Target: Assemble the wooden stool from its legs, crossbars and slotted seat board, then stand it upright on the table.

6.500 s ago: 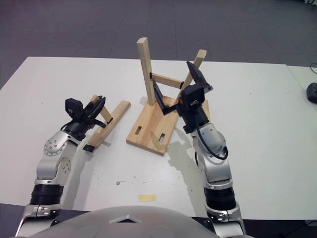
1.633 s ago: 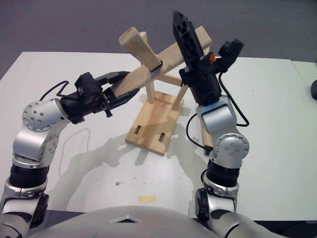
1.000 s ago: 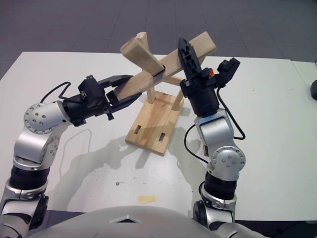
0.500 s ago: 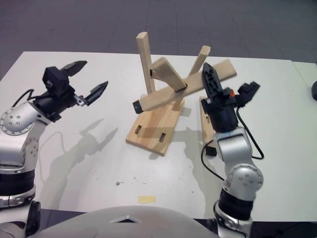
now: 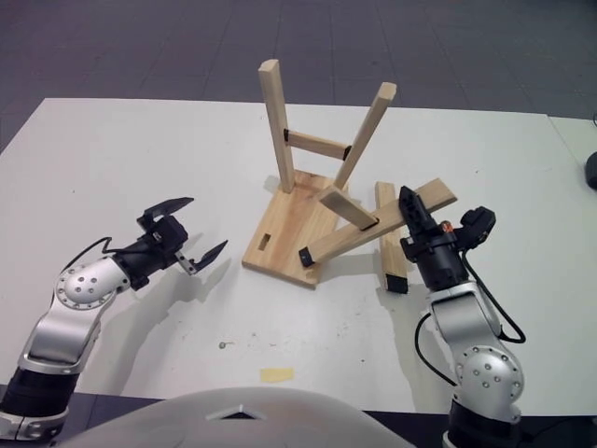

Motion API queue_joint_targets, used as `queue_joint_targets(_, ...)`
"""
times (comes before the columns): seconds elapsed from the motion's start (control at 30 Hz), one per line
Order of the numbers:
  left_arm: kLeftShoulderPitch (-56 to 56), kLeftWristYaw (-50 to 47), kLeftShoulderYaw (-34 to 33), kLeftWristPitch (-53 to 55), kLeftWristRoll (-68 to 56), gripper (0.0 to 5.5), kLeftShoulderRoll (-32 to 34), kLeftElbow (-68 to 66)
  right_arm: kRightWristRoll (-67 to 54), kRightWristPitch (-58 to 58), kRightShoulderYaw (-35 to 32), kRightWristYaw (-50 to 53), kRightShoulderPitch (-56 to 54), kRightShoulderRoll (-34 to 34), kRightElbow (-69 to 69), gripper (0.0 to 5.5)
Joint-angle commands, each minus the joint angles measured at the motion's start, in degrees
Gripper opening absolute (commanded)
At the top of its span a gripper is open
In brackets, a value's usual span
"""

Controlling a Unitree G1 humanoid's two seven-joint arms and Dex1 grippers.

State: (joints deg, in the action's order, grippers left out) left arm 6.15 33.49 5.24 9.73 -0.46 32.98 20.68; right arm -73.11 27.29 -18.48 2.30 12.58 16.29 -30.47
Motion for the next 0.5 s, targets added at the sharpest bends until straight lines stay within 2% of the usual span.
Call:
queue_joint_targets(0.03,0.6,-1.7,2.1,-0.1,2.3,5.40,-1.4,1.3,10.7,0.2,-1.0,1.4,-1.3,4.6,4.5,1.03)
queue_joint_targets(0.33,1.7,-4.0,4.6,0.0,4.5,5.40,-3.9,1.8,10.5,-1.9,-2.8,-1.6,-7.9,4.9,7.1,1.03)
queue_joint_targets(0.5,1.7,-5.0,5.0,0.1,4.7,5.40,-4.8,2.3,9.2,-2.6,-4.7,0.5,-11.3,4.1,6.9,1.02)
